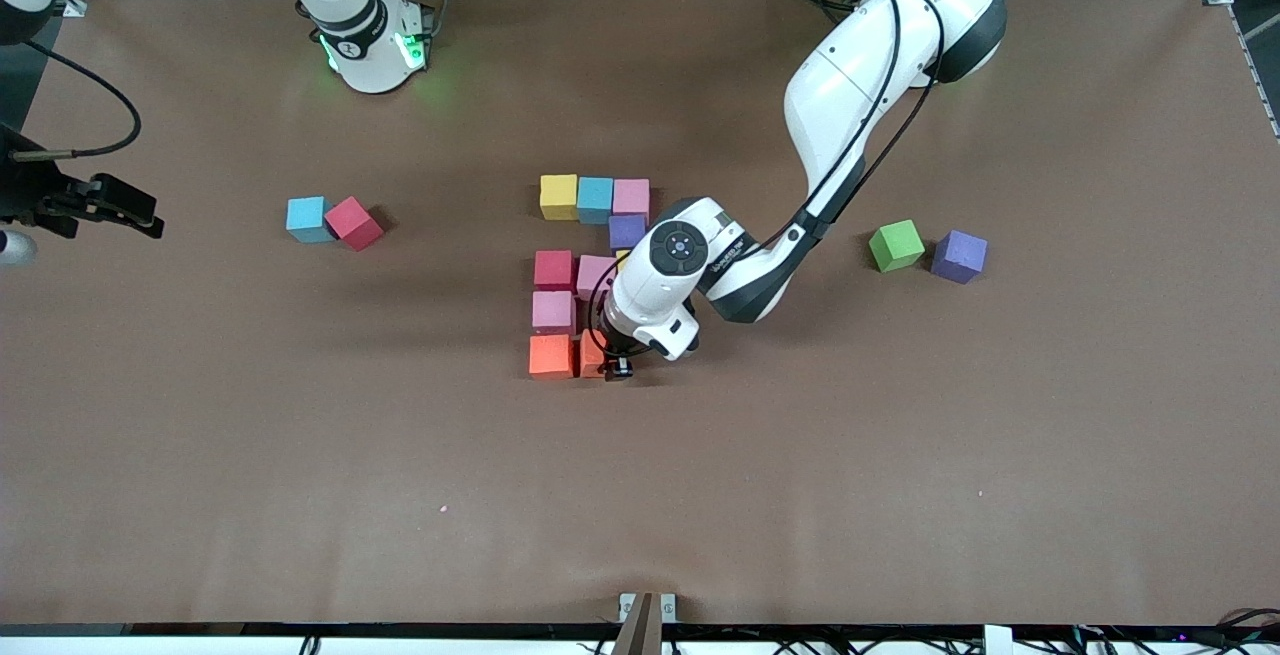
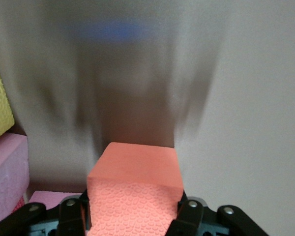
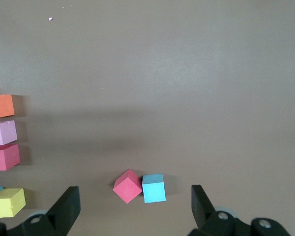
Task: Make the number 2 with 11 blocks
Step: 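Lower the orange cube beside the first orange cube with the left gripper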
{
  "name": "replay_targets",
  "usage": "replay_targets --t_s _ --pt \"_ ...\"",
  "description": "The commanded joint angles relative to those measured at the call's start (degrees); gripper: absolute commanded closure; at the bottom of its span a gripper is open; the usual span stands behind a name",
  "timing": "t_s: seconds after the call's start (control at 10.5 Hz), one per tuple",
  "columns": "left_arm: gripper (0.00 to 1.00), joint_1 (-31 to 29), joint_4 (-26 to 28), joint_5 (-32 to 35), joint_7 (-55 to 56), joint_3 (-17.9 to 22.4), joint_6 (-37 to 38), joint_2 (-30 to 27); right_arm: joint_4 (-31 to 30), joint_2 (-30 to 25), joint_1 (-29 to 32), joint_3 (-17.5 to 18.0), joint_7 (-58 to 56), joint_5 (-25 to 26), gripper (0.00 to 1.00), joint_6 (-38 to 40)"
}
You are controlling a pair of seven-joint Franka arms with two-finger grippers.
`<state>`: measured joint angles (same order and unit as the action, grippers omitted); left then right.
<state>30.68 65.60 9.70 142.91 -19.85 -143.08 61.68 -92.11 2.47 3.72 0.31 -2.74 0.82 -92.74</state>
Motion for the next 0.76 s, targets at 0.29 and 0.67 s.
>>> replay_targets --t_s 0.29,0.67 --pt "0.39 1.31 -0.56 -1.62 0.53 1.84 1.40 2.65 1.23 0.69 0.67 0.30 0.02 -1.25 0.00 -0.34" --pt "0.00 1.58 -0.56 -1.44 0.00 1.93 1.14 2.22 1.14 0.95 0.76 0.21 0.02 -1.43 0.00 -0.51"
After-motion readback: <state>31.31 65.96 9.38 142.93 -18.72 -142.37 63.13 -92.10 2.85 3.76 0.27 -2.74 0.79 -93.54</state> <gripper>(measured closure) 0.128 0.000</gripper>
